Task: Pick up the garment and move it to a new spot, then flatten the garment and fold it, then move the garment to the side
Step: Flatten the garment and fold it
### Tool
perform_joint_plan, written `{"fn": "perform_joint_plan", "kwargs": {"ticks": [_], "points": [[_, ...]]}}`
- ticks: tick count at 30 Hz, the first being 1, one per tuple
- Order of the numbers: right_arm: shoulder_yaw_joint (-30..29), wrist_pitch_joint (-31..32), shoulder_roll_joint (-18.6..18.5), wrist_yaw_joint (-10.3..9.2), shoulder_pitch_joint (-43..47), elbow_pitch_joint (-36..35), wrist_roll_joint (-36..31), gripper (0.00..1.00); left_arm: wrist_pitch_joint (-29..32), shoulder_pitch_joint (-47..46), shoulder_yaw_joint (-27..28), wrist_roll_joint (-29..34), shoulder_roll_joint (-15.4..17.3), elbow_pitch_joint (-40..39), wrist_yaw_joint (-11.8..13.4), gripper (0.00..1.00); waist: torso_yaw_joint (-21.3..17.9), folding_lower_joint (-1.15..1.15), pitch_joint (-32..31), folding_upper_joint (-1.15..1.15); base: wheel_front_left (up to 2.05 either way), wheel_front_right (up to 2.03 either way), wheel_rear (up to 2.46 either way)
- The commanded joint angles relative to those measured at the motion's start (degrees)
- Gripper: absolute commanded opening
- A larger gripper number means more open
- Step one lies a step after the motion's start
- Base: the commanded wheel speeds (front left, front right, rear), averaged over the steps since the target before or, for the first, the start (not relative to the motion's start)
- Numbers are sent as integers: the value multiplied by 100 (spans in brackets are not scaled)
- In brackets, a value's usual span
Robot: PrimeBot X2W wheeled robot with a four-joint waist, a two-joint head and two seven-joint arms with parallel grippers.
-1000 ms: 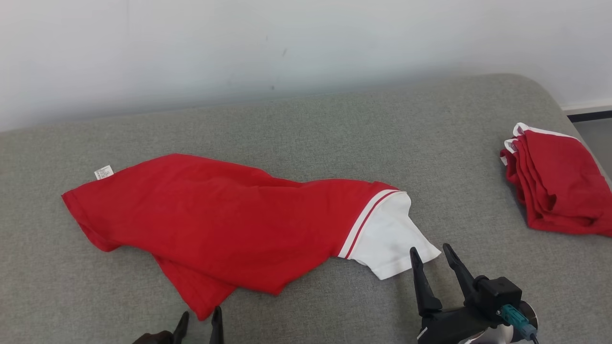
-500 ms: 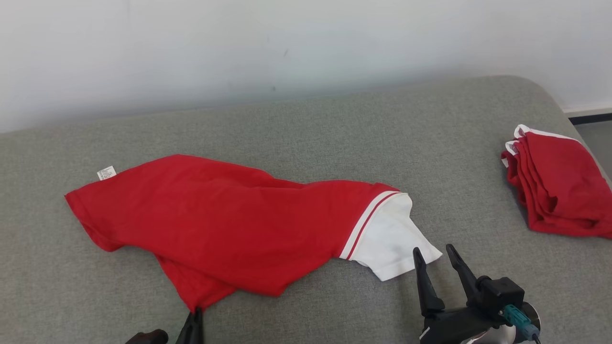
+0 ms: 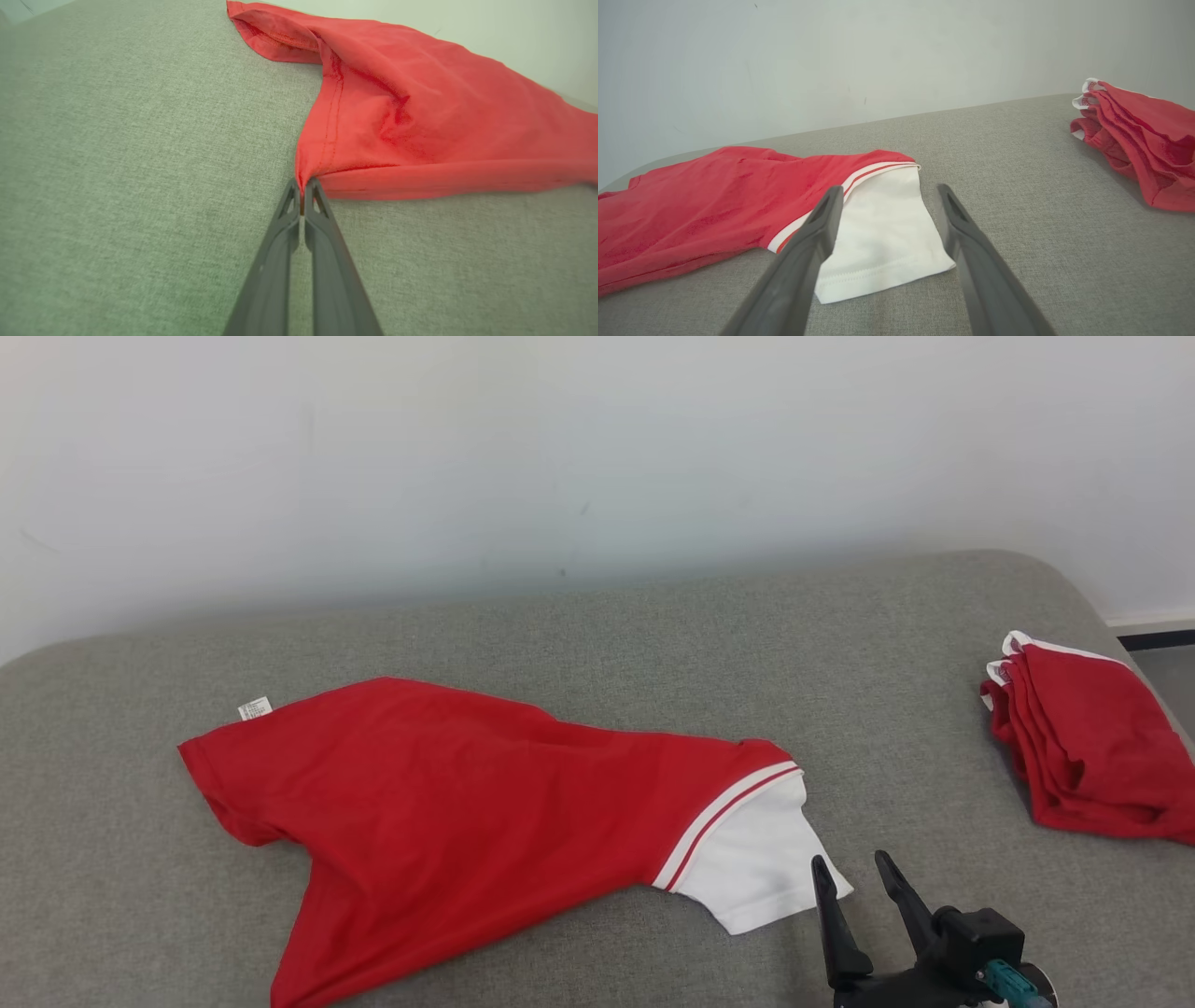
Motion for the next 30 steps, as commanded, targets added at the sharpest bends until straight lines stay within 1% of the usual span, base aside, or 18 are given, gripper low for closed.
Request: {"fn": "perform_joint_plan", "kwargs": {"ticks": [1, 5, 6, 7, 8, 10, 11, 12, 13, 19, 25, 28, 30], "points": [[-27, -2, 5, -11, 91, 18, -3, 100, -18, 96, 83, 110, 13, -40, 16, 0, 1, 0, -55, 0, 0, 0, 0], [-101, -2, 5, -11, 137, 48, -77, 100, -18, 174, 348, 334, 11, -141, 120, 0, -31, 0, -116, 0, 0, 0, 0], [-111, -2, 5, -11, 149, 51, -90, 100, -18, 190, 408, 380, 6, -160, 122, 39, -42, 0, -130, 0, 0, 0, 0], [-116, -2, 5, -11, 164, 57, -106, 100, -18, 200, 476, 431, 6, -172, 153, 42, -54, 0, -142, 0, 0, 0, 0], [-115, -2, 6, -11, 181, 67, -122, 100, -18, 214, 514, 505, 10, -147, 161, 34, -70, 0, -158, 0, 0, 0, 0], [-117, -2, 6, -11, 195, 75, -132, 100, -18, 220, 559, 529, 4, -108, 160, 33, -86, 0, -171, 0, 0, 0, 0], [-124, -2, 3, -11, 203, 81, -139, 100, -18, 222, 611, 554, 1, -46, 178, 44, -105, 0, -184, 0, 0, 0, 0], [-117, -2, 2, -11, 205, 88, -158, 100, -18, 232, 630, 620, 0, 29, 165, 69, -134, 0, -203, 0, 0, 0, 0], [-126, -2, 2, -11, 209, 91, -169, 100, -18, 224, 655, 641, -7, 83, 149, 100, -155, 0, -218, 0, 0, 0, 0], [-158, -2, 4, -11, 218, 84, -155, 100, -18, 253, 814, 829, -42, 254, 222, 100, -244, 0, -307, 0, 0, 0, 0], [-205, -2, 5, -11, 236, 22, -149, 100, -17, 390, 889, 932, -96, -233, 170, 100, -245, 0, -366, 0, 0, 0, 0], [-238, -2, 4, -11, 280, -76, -206, 100, -18, 401, 846, 1053, -111, -554, 115, 100, -232, 0, -377, 0, 0, 0, 0], [-245, -2, 5, -11, 312, -150, -266, 100, -18, 478, 808, 1130, -119, -735, 121, 100, -229, 0, -384, 0, 0, 0, 0]]}}
